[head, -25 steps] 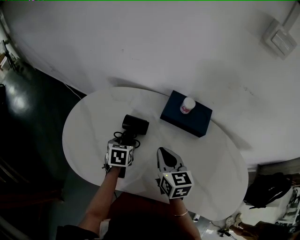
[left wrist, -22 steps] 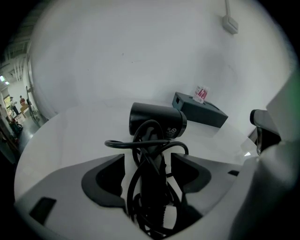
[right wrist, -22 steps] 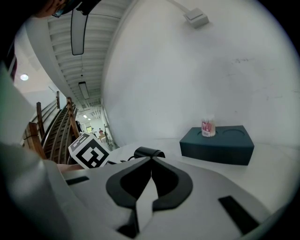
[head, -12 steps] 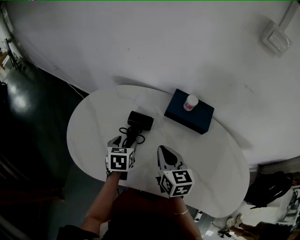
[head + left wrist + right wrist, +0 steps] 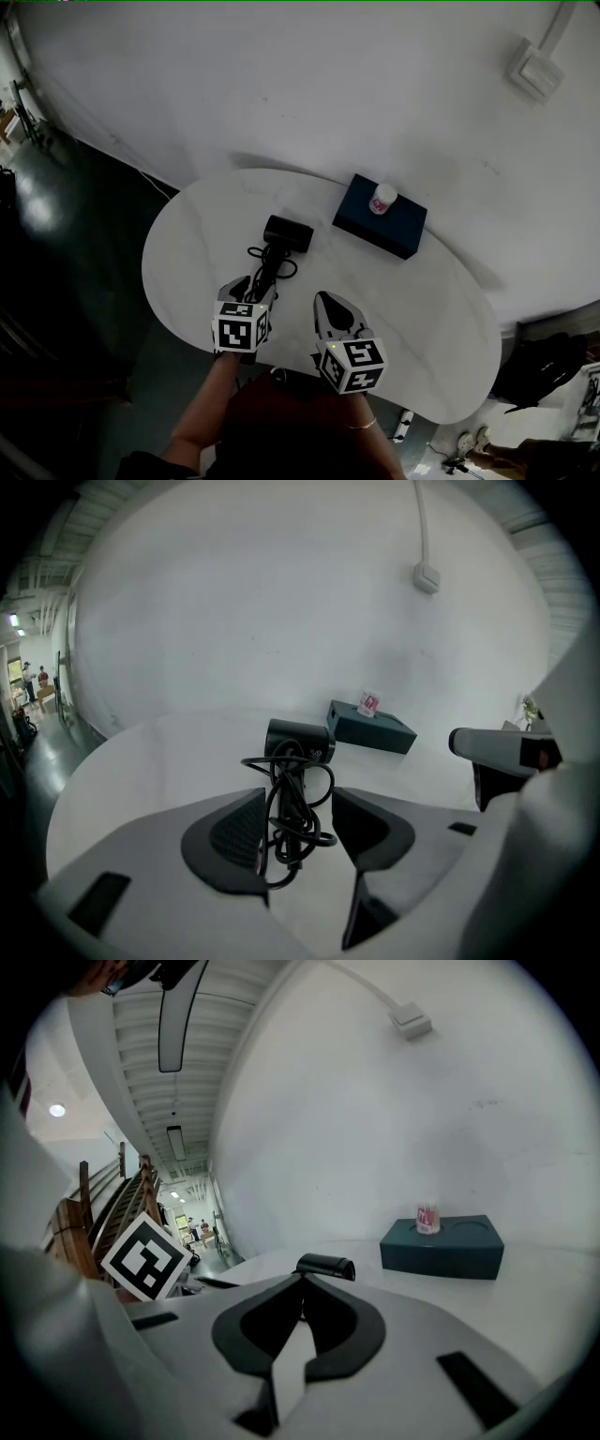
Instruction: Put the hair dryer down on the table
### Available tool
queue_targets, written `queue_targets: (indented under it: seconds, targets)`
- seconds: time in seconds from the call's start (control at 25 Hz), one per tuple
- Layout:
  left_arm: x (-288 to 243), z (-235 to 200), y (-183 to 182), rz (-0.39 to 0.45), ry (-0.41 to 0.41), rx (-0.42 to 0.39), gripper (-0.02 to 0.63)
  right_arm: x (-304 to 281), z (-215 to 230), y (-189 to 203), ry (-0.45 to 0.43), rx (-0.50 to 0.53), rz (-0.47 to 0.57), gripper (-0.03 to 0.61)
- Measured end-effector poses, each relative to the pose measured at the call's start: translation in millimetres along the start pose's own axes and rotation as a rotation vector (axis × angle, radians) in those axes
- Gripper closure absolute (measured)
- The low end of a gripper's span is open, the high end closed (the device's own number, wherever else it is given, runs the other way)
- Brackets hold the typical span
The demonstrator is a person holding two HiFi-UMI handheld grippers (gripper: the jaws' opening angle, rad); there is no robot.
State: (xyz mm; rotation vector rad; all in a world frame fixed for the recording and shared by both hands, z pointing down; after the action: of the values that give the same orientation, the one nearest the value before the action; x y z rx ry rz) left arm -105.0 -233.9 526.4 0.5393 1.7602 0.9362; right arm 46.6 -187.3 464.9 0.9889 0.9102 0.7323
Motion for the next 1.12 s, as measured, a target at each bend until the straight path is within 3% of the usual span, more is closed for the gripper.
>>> queue_targets:
  seconds: [0.72,1.12]
  targets:
    - [76.3,12.2,6.1,0.153,0.034,-0.044,0.552,45.3,-45.4,9.3,0.035,0.005,0.068,0.563]
    - [123.4,24.3,1.5,0.256,0.102,-0.075,0.574,70.3,-66.1,11.1,0.051,0.019,0.115,0.563]
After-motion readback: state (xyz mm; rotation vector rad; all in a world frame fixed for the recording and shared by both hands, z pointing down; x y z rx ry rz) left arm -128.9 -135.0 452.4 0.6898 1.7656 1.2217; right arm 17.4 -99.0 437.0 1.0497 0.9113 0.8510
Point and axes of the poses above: the fingertips, and each gripper's own axes: x backward along the fingers, z to its right, y out of its underside, the point moved 4 cm from there along x, backward along the fingers, and after that the axes turned 4 degrees about z, right-handed, at the moved point
